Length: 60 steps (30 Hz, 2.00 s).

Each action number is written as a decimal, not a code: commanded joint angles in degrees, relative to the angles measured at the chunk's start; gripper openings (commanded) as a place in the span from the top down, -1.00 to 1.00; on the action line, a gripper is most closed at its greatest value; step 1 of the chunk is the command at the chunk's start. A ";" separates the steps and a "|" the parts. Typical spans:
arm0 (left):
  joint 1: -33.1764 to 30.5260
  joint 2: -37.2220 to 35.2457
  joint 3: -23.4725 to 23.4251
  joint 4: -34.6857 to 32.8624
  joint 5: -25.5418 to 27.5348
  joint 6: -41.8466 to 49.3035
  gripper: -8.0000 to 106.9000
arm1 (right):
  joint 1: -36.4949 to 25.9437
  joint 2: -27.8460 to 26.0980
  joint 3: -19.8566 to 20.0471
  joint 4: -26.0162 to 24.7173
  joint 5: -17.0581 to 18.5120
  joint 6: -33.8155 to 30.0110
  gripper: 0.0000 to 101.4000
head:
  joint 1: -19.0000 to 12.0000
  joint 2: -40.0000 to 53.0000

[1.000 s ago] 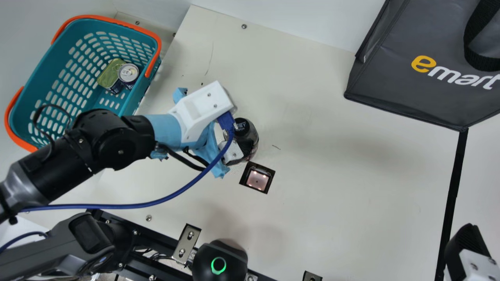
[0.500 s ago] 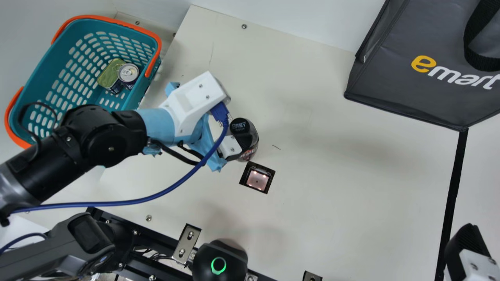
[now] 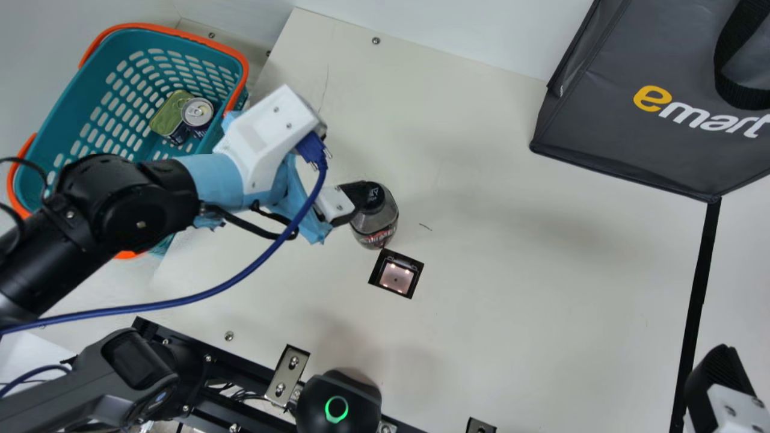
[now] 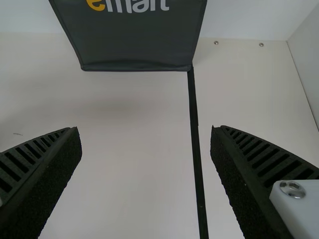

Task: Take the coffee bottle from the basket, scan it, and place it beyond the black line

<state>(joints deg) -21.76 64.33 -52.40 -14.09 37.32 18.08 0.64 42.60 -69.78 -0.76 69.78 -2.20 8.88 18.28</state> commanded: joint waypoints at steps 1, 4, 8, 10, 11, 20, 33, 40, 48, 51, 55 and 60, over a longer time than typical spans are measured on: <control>0.62 -0.19 -0.20 0.59 0.23 -0.40 -0.71 | 0.00 0.00 0.00 0.00 0.00 0.00 -0.79 | -0.96 0.14; 1.67 -0.66 -0.57 1.57 0.52 -1.21 -0.71 | 0.00 0.00 0.00 0.00 -0.05 0.00 -0.79 | -0.96 0.14; 3.04 -1.31 -0.96 2.88 0.87 -2.30 -0.71 | 0.00 0.00 0.00 0.00 -0.05 0.00 -0.79 | -0.96 0.14; 3.66 -1.67 -1.10 3.50 1.08 -2.87 -0.71 | 0.00 0.00 0.00 0.00 -0.05 0.00 -0.79 | -0.96 0.14; 3.97 -1.85 -1.17 3.74 1.20 -3.10 -0.71 | 0.00 0.00 0.00 0.00 -0.05 0.00 -0.79 | -0.96 0.14; 6.55 -4.08 -1.34 5.24 2.59 -4.81 -0.71 | 0.00 0.00 0.00 0.00 -0.05 0.00 -0.79 | -0.96 0.14; 10.91 -7.14 0.98 7.76 1.72 -3.40 -0.71 | 0.00 0.00 0.00 0.00 -0.05 0.00 -0.79 | -0.96 0.14; 12.05 -7.75 1.82 8.60 1.44 -2.99 -0.71 | 0.00 0.00 0.00 0.00 -0.05 0.00 -0.79 | -0.96 -1.20; 12.99 -8.00 1.81 7.01 2.60 -1.91 -0.71 | 0.00 0.00 0.00 0.00 -0.05 0.00 -0.79 | -0.96 -11.89; 13.24 -8.15 1.84 6.30 2.86 -1.34 -0.71 | 0.00 0.00 0.00 0.00 0.00 0.00 -0.79 | -0.96 -15.90; 13.22 -8.37 1.66 4.79 3.51 -0.35 -0.71 | 0.00 0.00 0.00 0.00 -0.05 0.00 -0.79 | -0.96 -19.86; 12.86 -8.66 0.97 2.96 5.06 0.52 -0.71 | 0.00 0.00 0.00 0.00 -0.05 0.00 -0.79 | -0.96 -19.86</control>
<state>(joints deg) -8.88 55.78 -51.31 -10.93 42.04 18.51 0.64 42.60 -69.78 -0.76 69.73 -2.20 8.88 -1.49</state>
